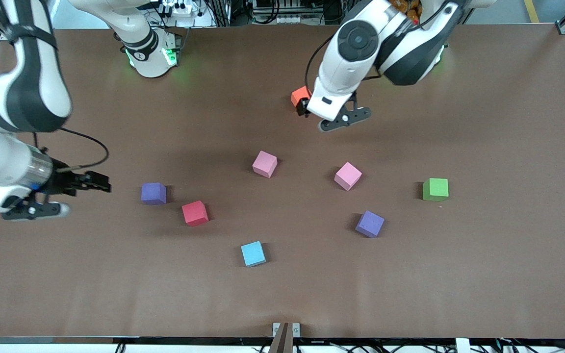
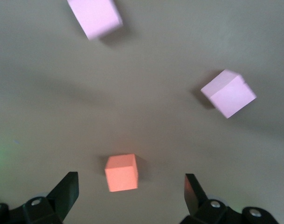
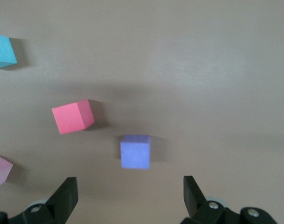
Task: Arrange blocks into number 1
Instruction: 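Grasp the orange block with the left gripper while the right gripper grasps red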
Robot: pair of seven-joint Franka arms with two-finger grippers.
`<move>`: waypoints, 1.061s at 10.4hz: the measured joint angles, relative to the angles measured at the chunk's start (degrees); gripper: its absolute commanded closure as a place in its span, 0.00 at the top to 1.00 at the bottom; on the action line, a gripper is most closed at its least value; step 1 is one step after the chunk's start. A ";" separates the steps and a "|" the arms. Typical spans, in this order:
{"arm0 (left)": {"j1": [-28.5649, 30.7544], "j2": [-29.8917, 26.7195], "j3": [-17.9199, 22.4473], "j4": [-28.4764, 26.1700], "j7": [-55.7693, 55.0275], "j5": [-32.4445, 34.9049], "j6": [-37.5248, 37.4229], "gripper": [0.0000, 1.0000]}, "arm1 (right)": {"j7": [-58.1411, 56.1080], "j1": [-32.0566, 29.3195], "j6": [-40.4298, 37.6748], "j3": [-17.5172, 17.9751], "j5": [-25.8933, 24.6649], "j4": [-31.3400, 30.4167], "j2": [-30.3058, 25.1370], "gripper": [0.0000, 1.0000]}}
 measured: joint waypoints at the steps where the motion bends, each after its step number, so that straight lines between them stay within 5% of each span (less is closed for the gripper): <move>1: -1.47 1.45 -0.73 -3.44 -5.25 -0.82 4.06 1.00 | 0.03 1.91 2.70 0.09 0.02 -0.24 2.09 1.00; 4: -5.83 6.92 -1.80 -9.18 -16.26 -0.96 10.42 1.00 | 0.09 5.65 9.90 0.16 0.10 -0.43 9.42 1.00; 11: -6.24 7.99 -7.01 -21.45 -16.59 -0.22 25.26 1.00 | 7.34 12.51 18.70 0.17 0.57 -0.32 17.06 1.00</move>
